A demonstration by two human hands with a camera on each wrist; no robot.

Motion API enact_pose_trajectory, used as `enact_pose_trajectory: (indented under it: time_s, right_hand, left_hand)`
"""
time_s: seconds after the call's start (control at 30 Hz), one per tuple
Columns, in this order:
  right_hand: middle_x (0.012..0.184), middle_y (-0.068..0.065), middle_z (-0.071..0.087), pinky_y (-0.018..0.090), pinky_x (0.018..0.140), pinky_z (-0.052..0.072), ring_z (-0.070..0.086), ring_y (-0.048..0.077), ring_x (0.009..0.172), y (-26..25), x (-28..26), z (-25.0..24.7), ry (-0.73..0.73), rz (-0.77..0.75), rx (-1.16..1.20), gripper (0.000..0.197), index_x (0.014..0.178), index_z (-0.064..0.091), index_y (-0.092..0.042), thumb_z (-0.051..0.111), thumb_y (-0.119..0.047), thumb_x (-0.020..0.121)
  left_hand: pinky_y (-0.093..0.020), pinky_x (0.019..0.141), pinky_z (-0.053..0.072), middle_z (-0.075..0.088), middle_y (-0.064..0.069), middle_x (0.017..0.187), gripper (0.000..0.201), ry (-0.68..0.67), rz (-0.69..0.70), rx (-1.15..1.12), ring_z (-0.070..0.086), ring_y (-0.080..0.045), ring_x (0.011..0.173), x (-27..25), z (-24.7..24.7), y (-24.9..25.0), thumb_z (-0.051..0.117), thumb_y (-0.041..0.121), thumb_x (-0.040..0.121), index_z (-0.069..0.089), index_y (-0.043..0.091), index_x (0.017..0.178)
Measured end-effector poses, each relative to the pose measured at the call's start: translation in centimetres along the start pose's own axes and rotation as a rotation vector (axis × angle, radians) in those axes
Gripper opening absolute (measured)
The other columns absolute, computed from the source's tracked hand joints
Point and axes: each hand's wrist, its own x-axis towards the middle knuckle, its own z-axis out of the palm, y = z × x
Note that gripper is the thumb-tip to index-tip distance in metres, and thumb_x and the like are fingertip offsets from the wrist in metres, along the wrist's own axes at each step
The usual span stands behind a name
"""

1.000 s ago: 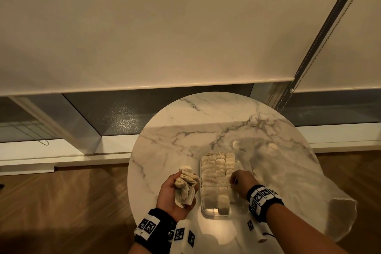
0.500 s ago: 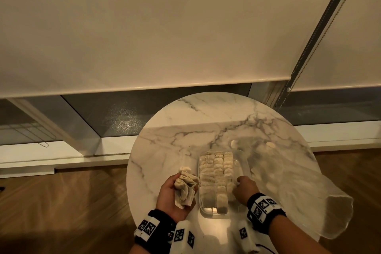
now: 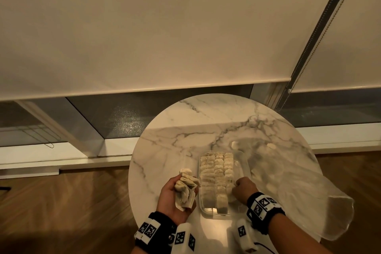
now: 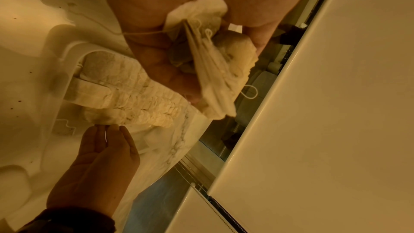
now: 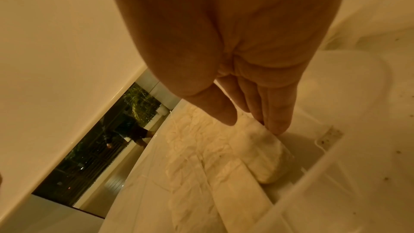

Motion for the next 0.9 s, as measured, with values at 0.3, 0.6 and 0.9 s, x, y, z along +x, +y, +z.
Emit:
enact_pose_trajectory:
  time_s: [0.3,0.6,0.9]
  right_hand:
    - [0.101,0.005,0.071,0.030,0.082,0.055,0.066,0.020,0.090,-0.6,-2.1,-1.7,0.096,-0.209,0.132,0.029,0.113,0.067,-0.021,0.056,-0.017,0.086]
    - [0.069,0.010,0.067,0.033,0.058,0.055,0.059,0.011,0.055,-3.4,-8.7,-4.8,-0.107,-0.609,0.356,0.035,0.066,0.065,-0.015,0.064,-0.037,0.093]
    - [0.082,-0.011,0.066,0.014,0.063,0.046,0.062,0.007,0.075,-4.0,-10.2,-8.4,0.065,-0.874,0.272,0.015,0.091,0.068,-0.032,0.076,-0.040,0.081]
  left_hand:
    - [-0.027,0.045,0.053,0.053,0.000,0.066,0.019,0.051,0.076,0.080,0.060,-0.015,0.049,-0.3,1.6,-1.7,0.041,0.026,0.098,0.043,0.018,0.081]
    - [0.000,0.082,0.033,0.047,0.006,0.081,0.009,0.250,0.141,0.224,0.034,0.008,0.072,1.1,0.9,-2.5,0.062,0.006,0.084,0.055,0.011,0.085]
    - [-0.028,0.053,0.057,0.062,-0.008,0.061,0.032,0.105,0.261,0.295,0.066,-0.022,0.058,0.8,5.5,-7.5,0.047,0.020,0.091,0.067,0.001,0.075]
